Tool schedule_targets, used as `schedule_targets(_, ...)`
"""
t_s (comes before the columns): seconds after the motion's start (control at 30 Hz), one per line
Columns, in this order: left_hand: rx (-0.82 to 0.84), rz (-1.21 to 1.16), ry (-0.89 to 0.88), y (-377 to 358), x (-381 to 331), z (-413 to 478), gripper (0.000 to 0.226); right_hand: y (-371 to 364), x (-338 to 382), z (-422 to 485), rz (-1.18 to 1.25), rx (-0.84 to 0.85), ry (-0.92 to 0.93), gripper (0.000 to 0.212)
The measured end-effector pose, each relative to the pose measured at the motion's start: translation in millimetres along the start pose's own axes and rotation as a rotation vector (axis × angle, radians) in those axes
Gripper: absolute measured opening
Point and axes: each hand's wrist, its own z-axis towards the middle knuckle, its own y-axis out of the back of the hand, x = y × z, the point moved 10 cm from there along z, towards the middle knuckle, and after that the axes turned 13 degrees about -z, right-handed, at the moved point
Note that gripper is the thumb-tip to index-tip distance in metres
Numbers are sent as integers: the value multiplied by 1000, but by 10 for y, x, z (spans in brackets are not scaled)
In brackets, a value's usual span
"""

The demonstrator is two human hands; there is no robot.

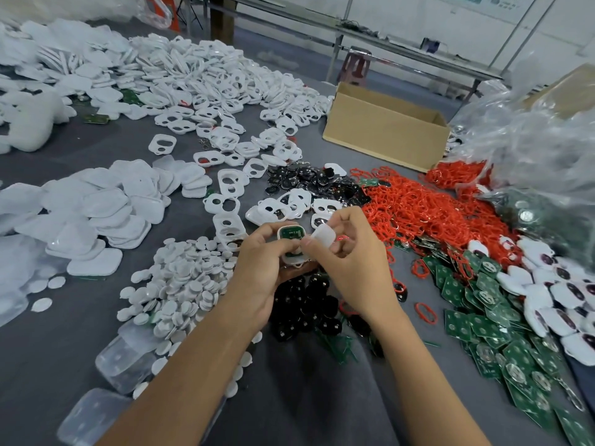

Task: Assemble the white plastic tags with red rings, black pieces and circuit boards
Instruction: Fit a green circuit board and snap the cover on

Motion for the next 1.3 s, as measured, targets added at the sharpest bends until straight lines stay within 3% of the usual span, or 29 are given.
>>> schedule_targets(0.17, 10, 0, 5, -21, 17, 12, 20, 94, -254, 32, 280, -52, -158, 18)
schedule_targets(0.4, 41, 0, -4, -51, 12, -7, 22, -176, -237, -51, 685, 74, -332, 13)
schedule_targets(0.8, 29, -71, 32, -17, 22, 3, 28, -221, -261, -55, 546, 181, -346, 5)
schedule_targets(1.07, -3, -100, 61, -13, 45, 2, 19, -140, -357, -35, 575, 136, -405, 6)
schedule_targets(1.3, 23, -123, 76, -60, 66, -50, 26, -232, -260, -68, 465, 129, -361, 5)
